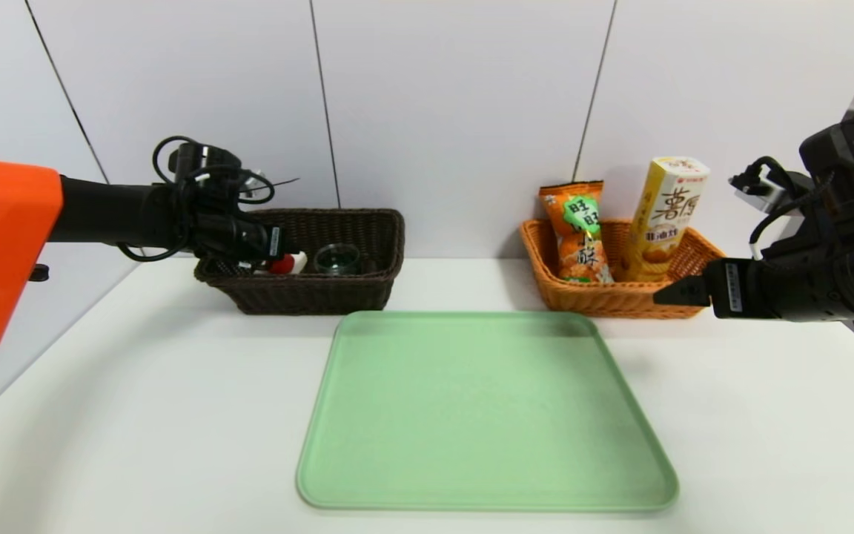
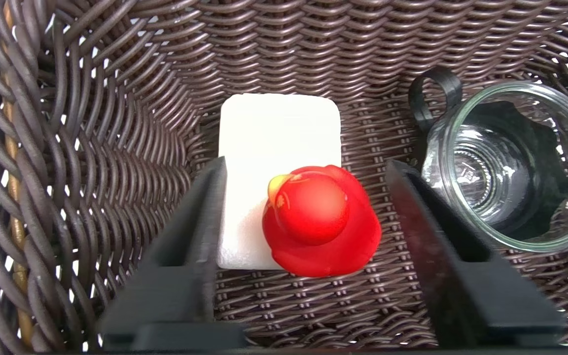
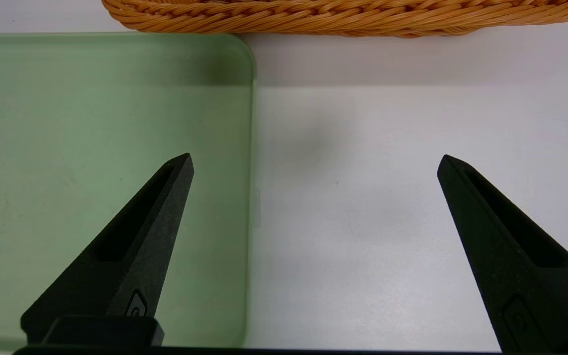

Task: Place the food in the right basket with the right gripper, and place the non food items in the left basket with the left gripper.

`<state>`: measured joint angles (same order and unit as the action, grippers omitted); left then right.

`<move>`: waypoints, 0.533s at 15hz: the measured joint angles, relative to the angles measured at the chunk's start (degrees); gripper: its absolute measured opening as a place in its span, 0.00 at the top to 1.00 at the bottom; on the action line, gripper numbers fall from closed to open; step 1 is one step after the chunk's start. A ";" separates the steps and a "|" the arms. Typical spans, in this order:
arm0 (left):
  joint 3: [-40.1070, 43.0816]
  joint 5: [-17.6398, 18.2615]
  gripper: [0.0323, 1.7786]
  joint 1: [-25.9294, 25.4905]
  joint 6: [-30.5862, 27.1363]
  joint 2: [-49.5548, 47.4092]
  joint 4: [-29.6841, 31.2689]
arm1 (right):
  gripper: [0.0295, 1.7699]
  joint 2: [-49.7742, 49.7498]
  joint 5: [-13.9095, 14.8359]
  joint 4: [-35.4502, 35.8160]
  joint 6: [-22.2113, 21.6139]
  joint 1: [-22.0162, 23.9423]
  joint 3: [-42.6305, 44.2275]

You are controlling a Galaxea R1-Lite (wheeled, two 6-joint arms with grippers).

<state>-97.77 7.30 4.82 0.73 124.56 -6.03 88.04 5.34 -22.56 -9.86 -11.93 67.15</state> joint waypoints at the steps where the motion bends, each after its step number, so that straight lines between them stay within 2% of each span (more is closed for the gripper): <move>1: 0.00 0.02 0.30 0.00 0.00 -0.06 0.02 | 0.03 0.00 0.04 0.00 0.05 0.00 0.00; 5: -0.24 0.46 0.20 0.06 1.19 -4.22 0.02 | 0.03 -0.54 0.17 -0.06 0.05 -0.02 0.27; 8: -1.68 0.29 0.15 0.72 1.90 -12.17 -0.33 | 0.03 -1.38 0.50 -0.22 1.22 0.01 1.01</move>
<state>-99.45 7.59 5.53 2.63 112.40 -6.36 86.66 5.84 -22.78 -8.64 -11.92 68.16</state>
